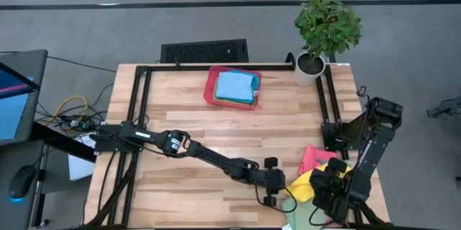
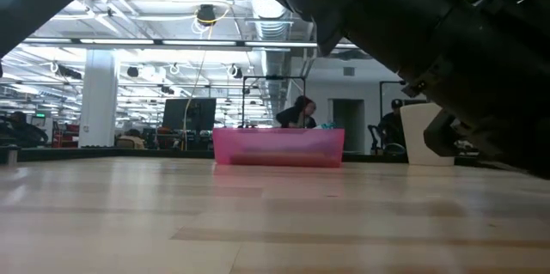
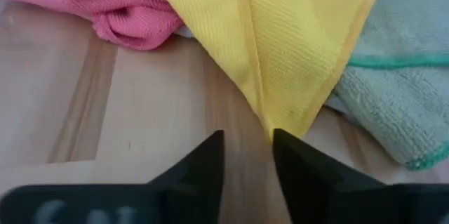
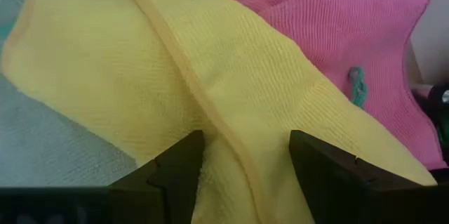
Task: Fold microfiber towels
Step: Fold the yellow microfiber cloth
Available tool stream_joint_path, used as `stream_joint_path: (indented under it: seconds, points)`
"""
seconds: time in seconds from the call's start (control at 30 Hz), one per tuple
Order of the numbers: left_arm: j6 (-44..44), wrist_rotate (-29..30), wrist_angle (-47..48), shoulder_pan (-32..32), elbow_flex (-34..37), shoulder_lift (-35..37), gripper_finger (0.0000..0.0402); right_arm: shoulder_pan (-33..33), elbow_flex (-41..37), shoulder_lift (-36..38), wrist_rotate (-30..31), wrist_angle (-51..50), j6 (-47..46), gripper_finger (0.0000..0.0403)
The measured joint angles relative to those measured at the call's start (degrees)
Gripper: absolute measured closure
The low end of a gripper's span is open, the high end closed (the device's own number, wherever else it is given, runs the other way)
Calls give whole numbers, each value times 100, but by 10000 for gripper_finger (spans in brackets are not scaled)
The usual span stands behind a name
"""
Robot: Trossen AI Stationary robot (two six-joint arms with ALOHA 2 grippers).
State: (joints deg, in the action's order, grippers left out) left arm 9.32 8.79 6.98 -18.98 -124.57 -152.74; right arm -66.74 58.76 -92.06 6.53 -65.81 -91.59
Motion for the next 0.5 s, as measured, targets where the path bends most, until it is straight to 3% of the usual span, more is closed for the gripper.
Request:
stream_joint_path:
  seconds: [0.2, 0.3, 0.43, 0.5]
  points:
    - [-4, -263, 32, 47, 2, -29, 393, 50, 2, 124, -24, -256, -85, 193]
    - [-37, -201, 42, 43, 2, -29, 397, 63, 2, 126, -24, -307, -15, 252]
    - [-19, -203, 106, 43, 0, -29, 400, 163, 2, 126, -35, -289, 199, 365]
    - [73, -215, 284, 43, -4, 17, 401, 224, 28, 126, -18, -292, 376, 383]
